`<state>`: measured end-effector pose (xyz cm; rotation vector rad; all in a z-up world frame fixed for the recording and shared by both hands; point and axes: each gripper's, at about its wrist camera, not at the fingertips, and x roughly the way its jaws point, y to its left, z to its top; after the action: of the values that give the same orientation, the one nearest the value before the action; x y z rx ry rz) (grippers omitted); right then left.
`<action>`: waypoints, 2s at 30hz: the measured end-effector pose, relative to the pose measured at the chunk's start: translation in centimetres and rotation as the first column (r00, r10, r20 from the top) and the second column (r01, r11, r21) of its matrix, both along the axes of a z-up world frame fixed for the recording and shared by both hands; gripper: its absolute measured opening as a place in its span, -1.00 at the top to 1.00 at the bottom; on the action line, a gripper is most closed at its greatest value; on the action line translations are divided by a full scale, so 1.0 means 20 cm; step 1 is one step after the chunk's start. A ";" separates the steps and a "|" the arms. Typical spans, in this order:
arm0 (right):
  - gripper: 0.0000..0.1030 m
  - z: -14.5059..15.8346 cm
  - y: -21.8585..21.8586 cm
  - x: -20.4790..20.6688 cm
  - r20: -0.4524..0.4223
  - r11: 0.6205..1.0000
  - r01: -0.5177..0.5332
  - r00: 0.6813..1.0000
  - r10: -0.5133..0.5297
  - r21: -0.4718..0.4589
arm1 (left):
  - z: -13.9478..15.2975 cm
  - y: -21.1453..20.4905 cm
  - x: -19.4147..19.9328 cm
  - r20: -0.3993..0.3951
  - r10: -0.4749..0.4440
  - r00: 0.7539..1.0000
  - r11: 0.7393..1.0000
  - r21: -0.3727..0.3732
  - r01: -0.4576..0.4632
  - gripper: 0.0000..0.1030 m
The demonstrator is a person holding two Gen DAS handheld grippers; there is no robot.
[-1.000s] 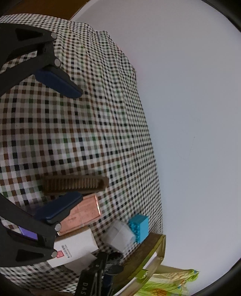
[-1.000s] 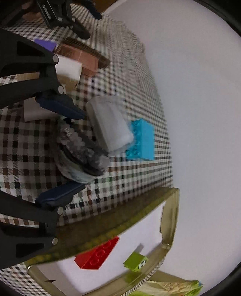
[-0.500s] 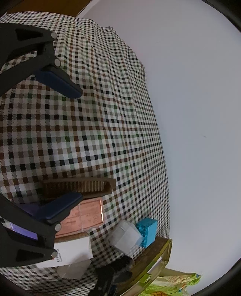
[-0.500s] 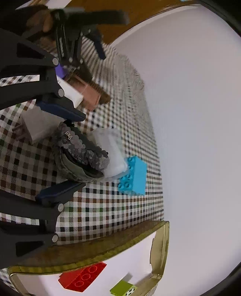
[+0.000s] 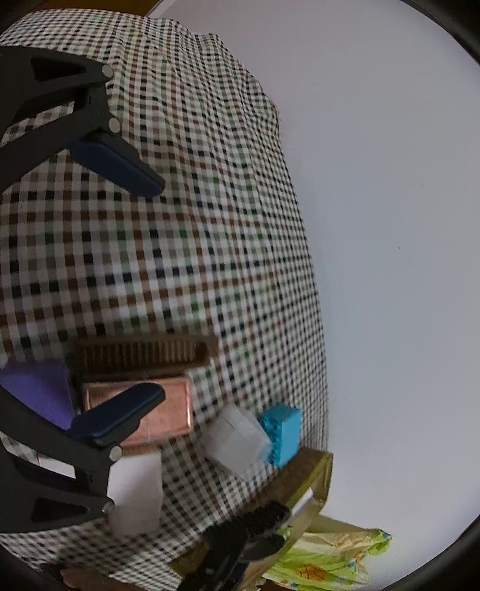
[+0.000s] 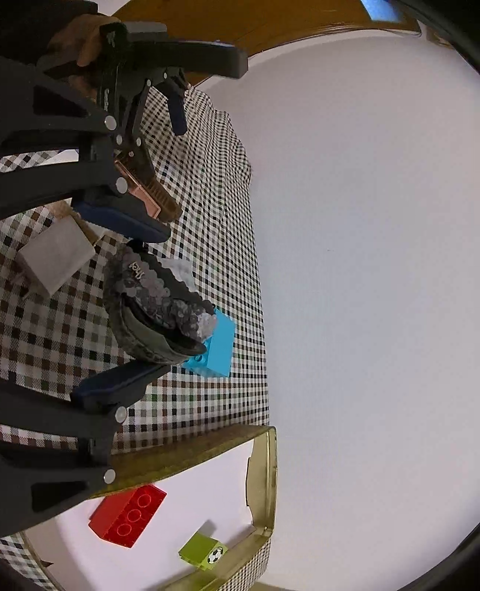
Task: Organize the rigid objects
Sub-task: 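Grasp the sequined shoe with the right gripper while the left gripper grasps the brown comb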
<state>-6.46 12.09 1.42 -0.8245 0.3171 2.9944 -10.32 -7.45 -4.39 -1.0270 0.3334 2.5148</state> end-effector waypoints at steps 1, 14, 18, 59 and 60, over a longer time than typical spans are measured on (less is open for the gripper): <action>-0.28 0.01 0.00 0.00 -0.002 1.000 0.002 1.000 -0.002 0.002 | -0.01 0.02 -0.01 0.005 -0.004 1.000 1.000 -0.007 0.004 -0.98; -0.28 0.01 0.05 0.00 0.002 0.999 0.020 1.000 -0.019 -0.034 | -0.01 -0.04 -0.17 0.075 0.127 0.989 0.992 -0.027 -0.125 -0.99; -0.29 0.00 0.06 -0.01 0.011 0.998 0.024 1.000 -0.023 -0.052 | -0.01 -0.11 -0.21 0.151 0.166 0.974 0.984 0.042 -0.174 -0.99; -0.29 -0.01 0.07 0.00 0.023 0.999 0.029 0.999 -0.028 -0.043 | 0.00 0.01 -0.01 0.122 0.158 0.980 0.987 -0.008 -0.158 0.37; -0.29 -0.01 0.08 0.00 0.022 0.999 0.030 0.999 -0.029 -0.042 | 0.00 0.01 0.00 0.113 0.163 0.980 0.987 -0.011 -0.163 0.50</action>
<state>-6.47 13.63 1.26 -0.8475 0.3897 2.9596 -10.25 -7.29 -4.40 -1.2381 0.2271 2.5850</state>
